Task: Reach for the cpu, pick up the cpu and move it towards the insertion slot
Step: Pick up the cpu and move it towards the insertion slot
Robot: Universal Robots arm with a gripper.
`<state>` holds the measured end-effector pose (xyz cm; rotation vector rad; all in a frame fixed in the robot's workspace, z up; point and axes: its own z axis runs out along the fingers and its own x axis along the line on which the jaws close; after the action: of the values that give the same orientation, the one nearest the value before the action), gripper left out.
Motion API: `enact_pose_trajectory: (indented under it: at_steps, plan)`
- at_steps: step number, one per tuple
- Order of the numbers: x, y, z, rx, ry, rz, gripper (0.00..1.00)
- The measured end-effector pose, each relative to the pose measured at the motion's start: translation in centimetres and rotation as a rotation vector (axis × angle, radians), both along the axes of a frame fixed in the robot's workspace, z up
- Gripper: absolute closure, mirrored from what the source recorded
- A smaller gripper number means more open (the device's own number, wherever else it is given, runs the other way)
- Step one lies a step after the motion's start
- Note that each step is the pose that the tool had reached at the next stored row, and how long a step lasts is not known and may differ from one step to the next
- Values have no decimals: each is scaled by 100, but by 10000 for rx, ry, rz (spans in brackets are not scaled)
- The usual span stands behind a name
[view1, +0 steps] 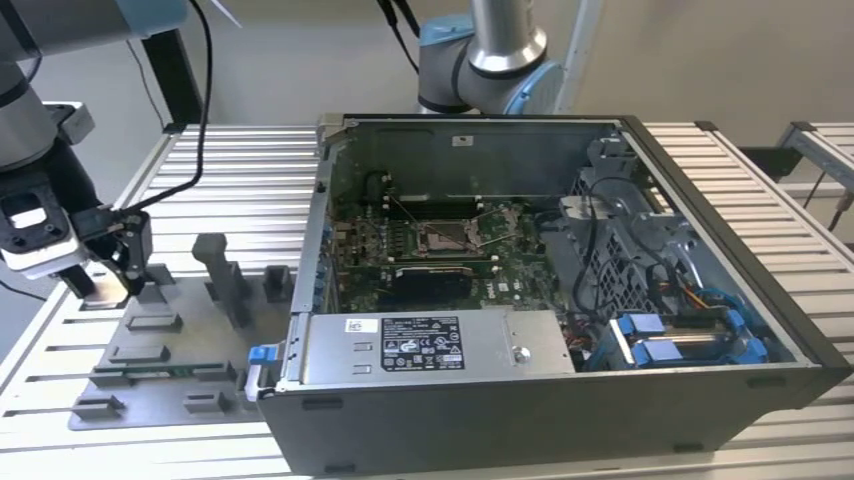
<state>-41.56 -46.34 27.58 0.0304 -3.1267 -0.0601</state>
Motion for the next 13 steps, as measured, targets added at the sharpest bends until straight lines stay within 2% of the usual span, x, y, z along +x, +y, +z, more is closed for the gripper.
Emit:
enact_pose_trajectory:
  at_steps: [13]
  plan:
    - [0,0,133,0,0,0,100]
